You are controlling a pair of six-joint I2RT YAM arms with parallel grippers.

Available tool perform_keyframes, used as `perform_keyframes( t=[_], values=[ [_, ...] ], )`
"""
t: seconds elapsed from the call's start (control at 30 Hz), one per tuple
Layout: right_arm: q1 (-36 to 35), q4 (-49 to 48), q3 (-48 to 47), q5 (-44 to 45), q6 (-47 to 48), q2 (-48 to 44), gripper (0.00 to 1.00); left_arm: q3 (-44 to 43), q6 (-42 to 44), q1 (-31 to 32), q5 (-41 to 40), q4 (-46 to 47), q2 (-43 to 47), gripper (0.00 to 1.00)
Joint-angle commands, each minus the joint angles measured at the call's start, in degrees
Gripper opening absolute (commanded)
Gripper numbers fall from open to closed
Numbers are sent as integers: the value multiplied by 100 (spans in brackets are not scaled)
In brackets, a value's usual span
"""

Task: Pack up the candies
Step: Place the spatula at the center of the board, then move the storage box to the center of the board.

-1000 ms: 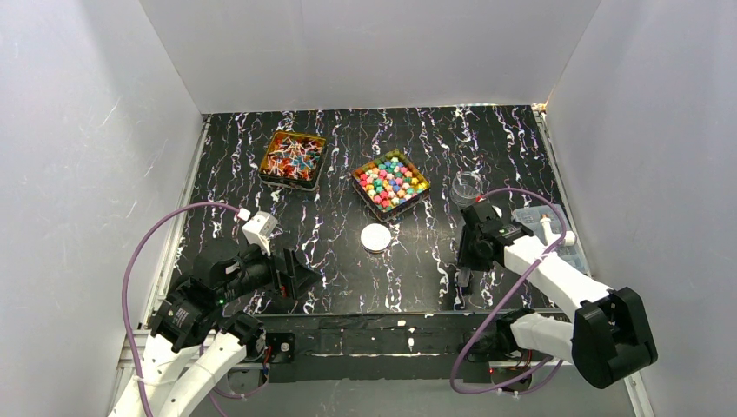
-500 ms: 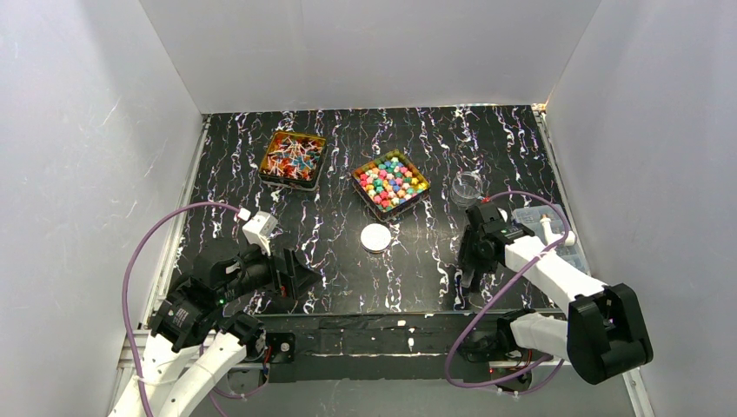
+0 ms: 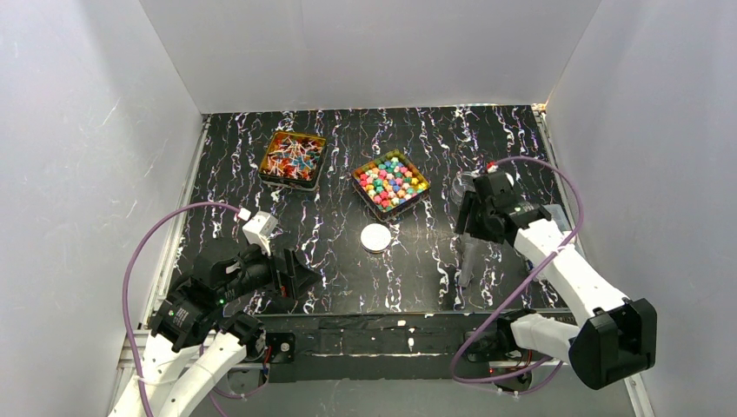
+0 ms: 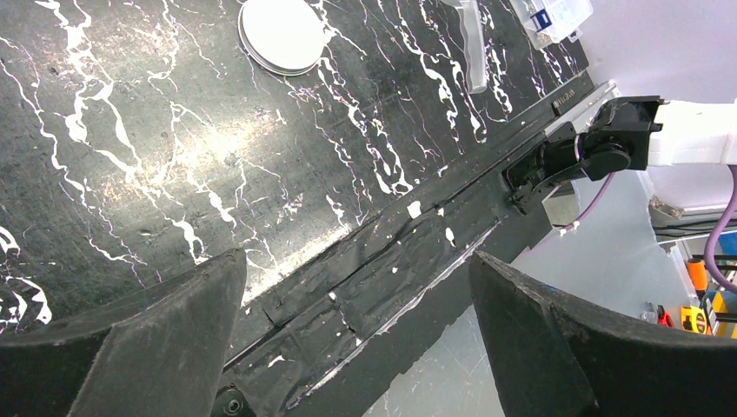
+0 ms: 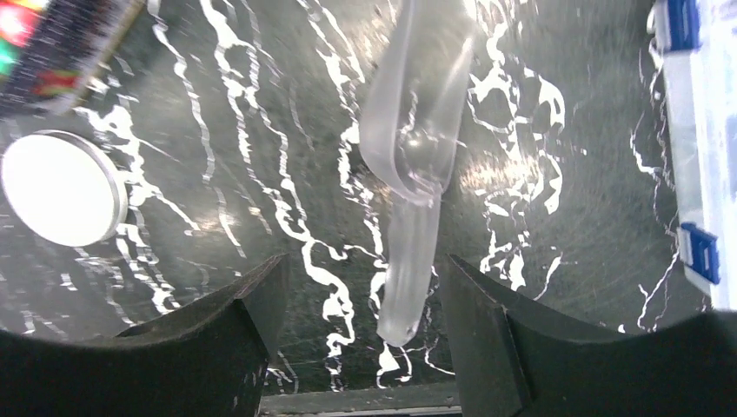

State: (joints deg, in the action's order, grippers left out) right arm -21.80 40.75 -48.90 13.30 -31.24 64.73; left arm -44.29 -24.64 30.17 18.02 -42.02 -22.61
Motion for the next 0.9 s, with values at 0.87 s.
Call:
perform_keyframes(
  t=[0.87],
  values=[
    [-1479, 85, -4535, -745, 1100, 3422, 69, 70, 46, 15, -35, 45, 39, 99]
  ],
)
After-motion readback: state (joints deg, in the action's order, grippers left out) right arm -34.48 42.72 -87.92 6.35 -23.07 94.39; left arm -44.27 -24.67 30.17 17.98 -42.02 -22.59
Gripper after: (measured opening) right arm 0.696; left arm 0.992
